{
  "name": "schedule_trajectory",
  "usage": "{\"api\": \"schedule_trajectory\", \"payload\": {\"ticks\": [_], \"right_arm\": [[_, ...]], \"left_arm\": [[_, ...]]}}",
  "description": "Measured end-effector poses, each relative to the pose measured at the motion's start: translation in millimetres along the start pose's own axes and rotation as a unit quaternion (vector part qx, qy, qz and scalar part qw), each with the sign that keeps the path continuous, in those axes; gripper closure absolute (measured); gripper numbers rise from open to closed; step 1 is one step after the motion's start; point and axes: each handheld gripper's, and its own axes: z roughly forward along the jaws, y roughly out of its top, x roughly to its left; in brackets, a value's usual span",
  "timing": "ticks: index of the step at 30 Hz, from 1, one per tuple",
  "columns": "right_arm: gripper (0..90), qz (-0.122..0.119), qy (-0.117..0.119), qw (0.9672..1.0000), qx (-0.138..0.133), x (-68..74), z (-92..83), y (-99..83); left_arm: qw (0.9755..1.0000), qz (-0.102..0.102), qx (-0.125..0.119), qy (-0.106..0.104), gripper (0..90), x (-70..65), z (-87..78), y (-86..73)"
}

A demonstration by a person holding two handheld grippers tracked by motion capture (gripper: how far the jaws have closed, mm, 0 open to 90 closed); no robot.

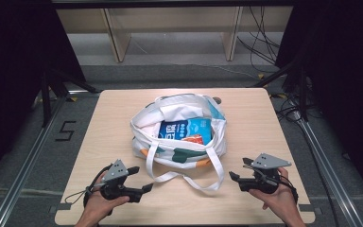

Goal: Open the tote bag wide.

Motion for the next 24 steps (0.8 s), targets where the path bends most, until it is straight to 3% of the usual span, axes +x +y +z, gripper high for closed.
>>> {"api": "schedule_trajectory", "payload": {"ticks": [2,3,4,8,11,19,20,23,24], "right_arm": [[27.4,0.001,0.002,1.0000,0.000,0.9,-0.8,-3.7],[27.4,0.015,0.000,0.9999,-0.003,3.7,-1.1,-6.0],[27.4,0.002,0.000,1.0000,-0.004,1.9,-1.1,-7.5],[27.3,0.020,0.003,0.9998,0.003,6.1,-2.7,-14.8],[27.3,0.001,0.003,1.0000,0.004,5.6,-3.3,-20.4],[27.1,0.001,0.005,0.9998,0.019,16.0,-5.4,-32.8],[27.1,-0.007,0.001,0.9998,0.017,15.8,-5.7,-34.0],[27.1,-0.002,0.007,0.9997,0.022,18.4,-5.9,-38.9],[27.1,-0.004,0.007,0.9996,0.025,18.9,-6.0,-40.2]], "left_arm": [[1.0000,-0.002,0.004,0.002,17.1,-2.1,0.3,-2.9],[1.0000,0.000,0.004,0.001,17.0,-2.4,-0.1,-4.0],[1.0000,0.005,0.007,0.000,16.8,-2.3,-0.5,-4.9],[0.9999,0.006,0.008,0.002,16.4,-6.8,0.4,-9.8],[0.9999,0.004,0.015,0.003,15.3,-10.2,2.7,-14.2],[0.9994,0.014,0.029,0.007,15.2,-15.0,7.4,-23.2],[0.9989,0.023,0.039,0.012,15.3,-14.2,7.6,-23.8],[0.9992,0.021,0.031,0.010,15.2,-14.9,11.2,-26.1],[0.9986,0.026,0.043,0.015,15.2,-13.9,9.9,-25.5]]}}
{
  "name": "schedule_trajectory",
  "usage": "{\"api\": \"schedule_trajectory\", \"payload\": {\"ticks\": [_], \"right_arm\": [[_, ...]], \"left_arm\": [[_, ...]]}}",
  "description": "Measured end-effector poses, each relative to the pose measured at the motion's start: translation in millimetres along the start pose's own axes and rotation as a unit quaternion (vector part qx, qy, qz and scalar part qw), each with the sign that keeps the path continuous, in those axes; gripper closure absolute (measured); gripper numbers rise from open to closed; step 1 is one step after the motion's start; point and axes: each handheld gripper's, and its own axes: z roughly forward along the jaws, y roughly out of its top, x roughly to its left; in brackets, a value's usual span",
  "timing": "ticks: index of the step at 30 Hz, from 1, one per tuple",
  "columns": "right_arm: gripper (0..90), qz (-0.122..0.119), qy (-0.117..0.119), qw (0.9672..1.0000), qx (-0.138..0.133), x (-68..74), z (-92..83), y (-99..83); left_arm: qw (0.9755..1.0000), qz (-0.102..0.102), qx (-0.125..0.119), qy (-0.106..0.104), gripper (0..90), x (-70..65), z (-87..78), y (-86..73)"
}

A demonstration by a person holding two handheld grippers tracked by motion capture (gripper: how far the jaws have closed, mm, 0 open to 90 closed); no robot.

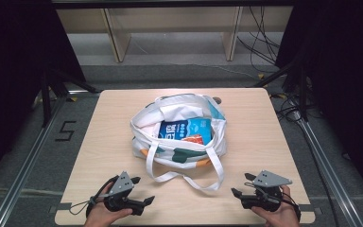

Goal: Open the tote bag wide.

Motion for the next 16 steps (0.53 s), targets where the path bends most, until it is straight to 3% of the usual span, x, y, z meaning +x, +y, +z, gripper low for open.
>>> {"api": "schedule_trajectory", "payload": {"ticks": [3,8,9,11,12,16], "right_arm": [[27.1,-0.009,-0.005,0.9999,0.005,0.8,0.4,-1.8],[26.7,0.005,0.000,0.9999,0.011,1.7,2.7,-3.5],[26.7,-0.007,-0.001,0.9999,0.008,0.7,3.5,-3.3],[26.7,-0.003,0.012,0.9998,0.015,0.5,4.1,-2.7],[26.7,-0.008,-0.002,0.9999,0.009,1.0,4.0,-2.9],[26.7,-0.009,-0.007,0.9999,0.010,0.8,4.3,-3.1]], "left_arm": [[1.0000,-0.009,-0.001,0.003,15.3,1.4,0.9,-0.4],[1.0000,-0.008,-0.005,0.001,15.2,1.8,0.9,-0.6],[1.0000,-0.007,-0.005,0.001,15.2,2.5,1.1,-0.8],[0.9999,-0.014,-0.008,0.003,15.3,2.0,1.4,-0.7],[1.0000,-0.005,-0.001,0.005,15.3,3.9,0.2,-0.4],[0.9999,-0.012,-0.002,0.011,15.3,6.3,0.6,-1.5]]}}
